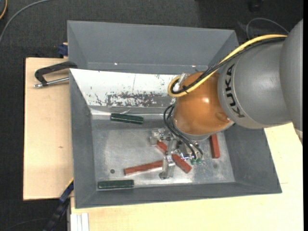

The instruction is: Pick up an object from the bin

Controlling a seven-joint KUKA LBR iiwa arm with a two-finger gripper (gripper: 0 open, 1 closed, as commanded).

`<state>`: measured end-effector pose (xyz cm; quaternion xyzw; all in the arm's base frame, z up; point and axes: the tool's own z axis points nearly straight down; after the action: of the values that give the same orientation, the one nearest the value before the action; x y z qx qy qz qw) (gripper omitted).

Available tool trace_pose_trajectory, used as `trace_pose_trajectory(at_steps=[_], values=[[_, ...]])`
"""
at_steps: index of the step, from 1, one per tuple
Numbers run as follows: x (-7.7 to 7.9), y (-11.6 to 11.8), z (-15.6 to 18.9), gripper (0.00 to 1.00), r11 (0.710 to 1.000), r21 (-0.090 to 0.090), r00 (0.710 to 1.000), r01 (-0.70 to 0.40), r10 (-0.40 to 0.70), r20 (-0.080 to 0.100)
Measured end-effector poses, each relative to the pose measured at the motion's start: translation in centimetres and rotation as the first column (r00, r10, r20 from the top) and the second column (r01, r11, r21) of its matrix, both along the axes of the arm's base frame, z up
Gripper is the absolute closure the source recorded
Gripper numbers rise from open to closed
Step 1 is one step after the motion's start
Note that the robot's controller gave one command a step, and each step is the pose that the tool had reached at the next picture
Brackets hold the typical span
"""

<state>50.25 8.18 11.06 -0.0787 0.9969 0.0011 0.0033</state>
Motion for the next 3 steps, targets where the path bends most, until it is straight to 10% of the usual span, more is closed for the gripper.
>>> trace_pose_trajectory(at_steps=[2,3], values=[[-0.13,-0.85,-3.95,0.0,1.0,0.0,1.0,0.014,-0.014,-0.002],[-0.14,-0.89,-4.01,1.0,1.0,0.0,1.0,0.014,-0.014,-0.003]])
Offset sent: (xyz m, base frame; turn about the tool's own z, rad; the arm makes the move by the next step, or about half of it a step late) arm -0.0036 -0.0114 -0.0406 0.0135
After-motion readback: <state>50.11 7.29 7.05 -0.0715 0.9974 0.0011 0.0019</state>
